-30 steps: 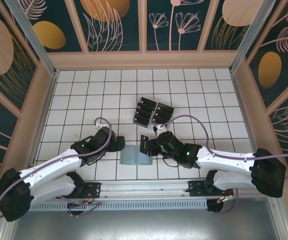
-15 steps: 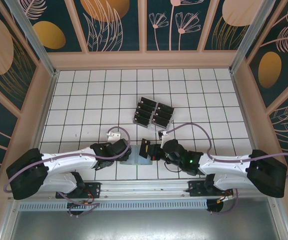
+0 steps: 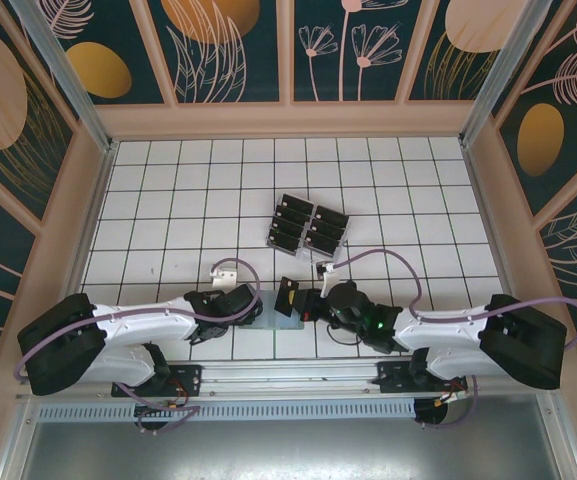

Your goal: Put the credit cards into the card holder

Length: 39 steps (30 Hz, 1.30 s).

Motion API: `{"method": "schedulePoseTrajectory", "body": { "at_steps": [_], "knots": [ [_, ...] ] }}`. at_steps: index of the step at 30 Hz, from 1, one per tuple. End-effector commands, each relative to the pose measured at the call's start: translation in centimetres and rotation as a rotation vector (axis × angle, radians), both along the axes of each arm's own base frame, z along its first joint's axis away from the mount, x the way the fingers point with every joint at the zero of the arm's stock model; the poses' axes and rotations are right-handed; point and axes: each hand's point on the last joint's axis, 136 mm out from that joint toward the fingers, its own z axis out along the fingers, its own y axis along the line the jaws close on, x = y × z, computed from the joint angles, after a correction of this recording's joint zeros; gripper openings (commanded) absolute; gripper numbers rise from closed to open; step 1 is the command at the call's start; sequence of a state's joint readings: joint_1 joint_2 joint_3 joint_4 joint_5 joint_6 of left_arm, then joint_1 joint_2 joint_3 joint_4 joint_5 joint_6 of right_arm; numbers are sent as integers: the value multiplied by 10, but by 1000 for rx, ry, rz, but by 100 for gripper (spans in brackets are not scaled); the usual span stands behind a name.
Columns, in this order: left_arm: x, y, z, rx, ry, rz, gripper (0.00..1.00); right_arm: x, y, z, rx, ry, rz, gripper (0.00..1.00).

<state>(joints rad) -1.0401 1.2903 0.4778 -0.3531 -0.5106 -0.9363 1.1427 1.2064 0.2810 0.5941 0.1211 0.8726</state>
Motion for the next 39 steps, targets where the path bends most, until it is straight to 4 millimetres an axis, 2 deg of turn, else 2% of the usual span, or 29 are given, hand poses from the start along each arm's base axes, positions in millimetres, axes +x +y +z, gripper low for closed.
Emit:
{"method": "schedulePoseTrajectory", "body": {
  "at_steps": [1,21,39],
  "knots": [
    [-6,13,-6,21,3,36,99,1,4,5,56,-12,-5,0],
    [-8,18,-10,13,7,60,99,-1,12,-5,149,10,3,0],
    [-9,19,-11,17,6,60,99,-2,12,-31,130,72,-13,0]
  ]
}}
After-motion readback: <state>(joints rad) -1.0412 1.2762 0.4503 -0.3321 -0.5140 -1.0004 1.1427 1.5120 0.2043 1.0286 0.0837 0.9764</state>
